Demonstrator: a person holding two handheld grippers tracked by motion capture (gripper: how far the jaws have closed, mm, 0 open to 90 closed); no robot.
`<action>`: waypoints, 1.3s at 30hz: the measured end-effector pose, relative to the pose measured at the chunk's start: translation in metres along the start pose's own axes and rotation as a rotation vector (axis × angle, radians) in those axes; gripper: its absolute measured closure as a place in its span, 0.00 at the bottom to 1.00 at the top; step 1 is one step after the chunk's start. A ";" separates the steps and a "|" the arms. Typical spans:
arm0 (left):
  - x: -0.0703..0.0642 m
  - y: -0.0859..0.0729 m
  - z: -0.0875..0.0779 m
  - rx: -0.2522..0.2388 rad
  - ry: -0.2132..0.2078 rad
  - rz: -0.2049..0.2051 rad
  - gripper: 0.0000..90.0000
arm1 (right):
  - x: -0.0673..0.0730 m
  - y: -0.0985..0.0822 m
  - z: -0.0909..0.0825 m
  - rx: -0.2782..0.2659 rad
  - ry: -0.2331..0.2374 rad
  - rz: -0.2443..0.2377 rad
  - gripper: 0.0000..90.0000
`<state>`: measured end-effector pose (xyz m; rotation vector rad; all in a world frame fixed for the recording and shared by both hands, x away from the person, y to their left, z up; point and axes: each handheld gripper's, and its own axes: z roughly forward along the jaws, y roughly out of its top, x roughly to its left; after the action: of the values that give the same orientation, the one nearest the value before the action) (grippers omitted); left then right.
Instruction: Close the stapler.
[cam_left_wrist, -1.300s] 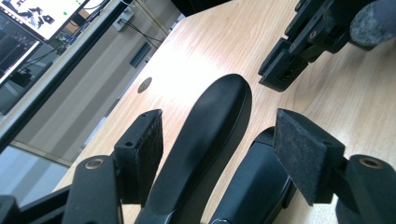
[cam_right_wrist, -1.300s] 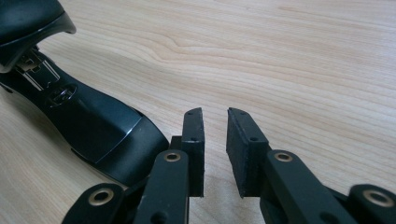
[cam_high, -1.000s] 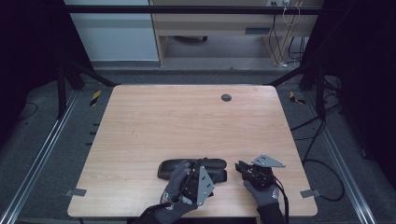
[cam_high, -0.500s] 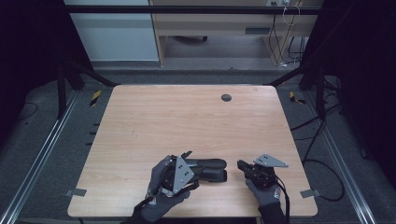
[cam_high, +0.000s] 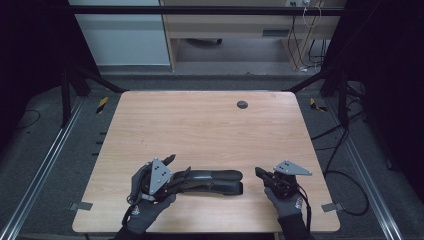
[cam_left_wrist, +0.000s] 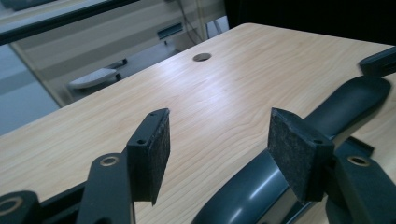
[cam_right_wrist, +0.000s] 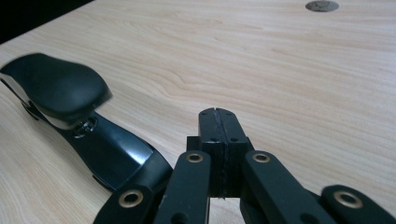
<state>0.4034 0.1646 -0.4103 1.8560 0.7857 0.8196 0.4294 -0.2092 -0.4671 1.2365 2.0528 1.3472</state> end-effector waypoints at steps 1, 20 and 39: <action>0.004 -0.002 -0.001 0.004 0.007 -0.008 0.43 | 0.000 0.001 0.000 -0.003 0.002 -0.003 1.00; 0.052 -0.047 -0.013 0.082 0.129 -0.122 0.44 | 0.032 0.039 0.003 -0.027 0.119 -0.043 1.00; 0.060 -0.067 -0.006 0.133 0.166 -0.148 0.45 | 0.051 0.032 0.009 -0.023 0.172 -0.066 1.00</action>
<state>0.4216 0.2390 -0.4571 1.8365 1.0922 0.8520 0.4228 -0.1570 -0.4364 1.0664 2.1665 1.4873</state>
